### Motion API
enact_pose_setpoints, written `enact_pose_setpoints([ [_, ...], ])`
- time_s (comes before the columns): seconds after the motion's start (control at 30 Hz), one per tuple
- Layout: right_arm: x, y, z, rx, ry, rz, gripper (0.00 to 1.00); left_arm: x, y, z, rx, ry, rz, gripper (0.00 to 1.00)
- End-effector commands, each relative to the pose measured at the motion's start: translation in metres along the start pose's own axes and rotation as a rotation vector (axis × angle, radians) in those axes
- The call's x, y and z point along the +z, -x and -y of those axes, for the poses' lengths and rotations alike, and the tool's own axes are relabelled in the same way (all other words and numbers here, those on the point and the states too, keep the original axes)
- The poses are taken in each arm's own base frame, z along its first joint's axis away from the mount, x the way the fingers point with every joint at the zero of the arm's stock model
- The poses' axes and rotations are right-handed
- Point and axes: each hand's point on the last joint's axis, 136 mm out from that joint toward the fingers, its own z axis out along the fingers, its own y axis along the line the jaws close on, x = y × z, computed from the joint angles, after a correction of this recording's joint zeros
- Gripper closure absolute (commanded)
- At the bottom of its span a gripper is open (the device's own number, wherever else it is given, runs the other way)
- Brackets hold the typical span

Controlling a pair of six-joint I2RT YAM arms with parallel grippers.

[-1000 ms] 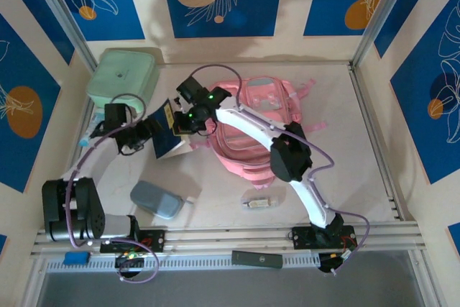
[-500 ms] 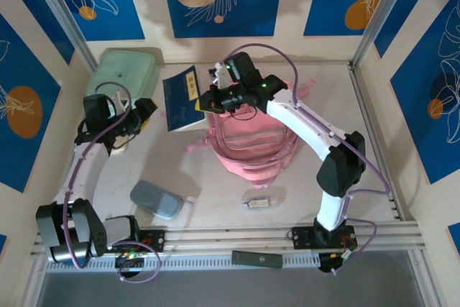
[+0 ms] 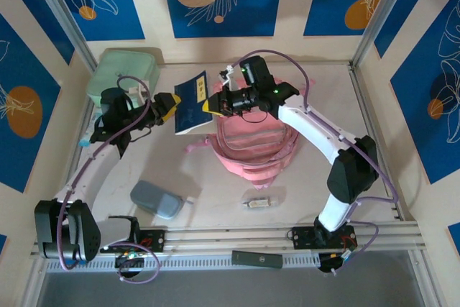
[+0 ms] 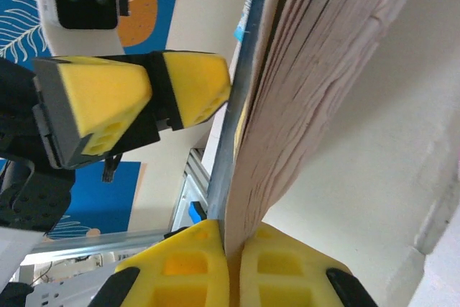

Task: Pack the student bag
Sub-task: Pass the book.

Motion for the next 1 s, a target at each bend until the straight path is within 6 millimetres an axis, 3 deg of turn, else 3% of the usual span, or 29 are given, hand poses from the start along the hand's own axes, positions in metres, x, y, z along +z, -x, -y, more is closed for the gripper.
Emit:
enact_pose_setpoints([
  [0.0, -0.024, 0.002, -0.033, -0.078, 0.091, 0.041, 1.0, -0.002, 0.005, 0.007, 0.032, 0.029, 0.015, 0.38],
  [0.13, -0.03, 0.003, -0.039, -0.071, 0.129, 0.052, 1.0, -0.001, 0.003, 0.001, 0.007, 0.047, 0.01, 0.38],
  [0.23, -0.027, 0.002, -0.04, -0.077, 0.139, 0.04, 1.0, 0.003, 0.003, 0.01, -0.004, -0.003, 0.008, 0.4],
  [0.43, -0.013, 0.0, -0.02, -0.04, 0.119, 0.016, 1.0, 0.0, 0.007, 0.041, 0.033, -0.105, 0.022, 0.64],
  [0.77, -0.01, -0.001, -0.004, -0.028, 0.083, 0.01, 0.97, -0.001, 0.007, 0.054, 0.05, -0.134, 0.023, 1.0],
  [0.87, -0.015, -0.002, 0.001, -0.034, 0.049, 0.021, 0.8, -0.002, 0.01, 0.06, 0.052, -0.146, 0.035, 1.0],
  [0.97, -0.025, -0.003, 0.013, 0.007, 0.019, 0.037, 0.49, -0.003, 0.016, 0.072, 0.052, -0.178, 0.053, 1.0],
])
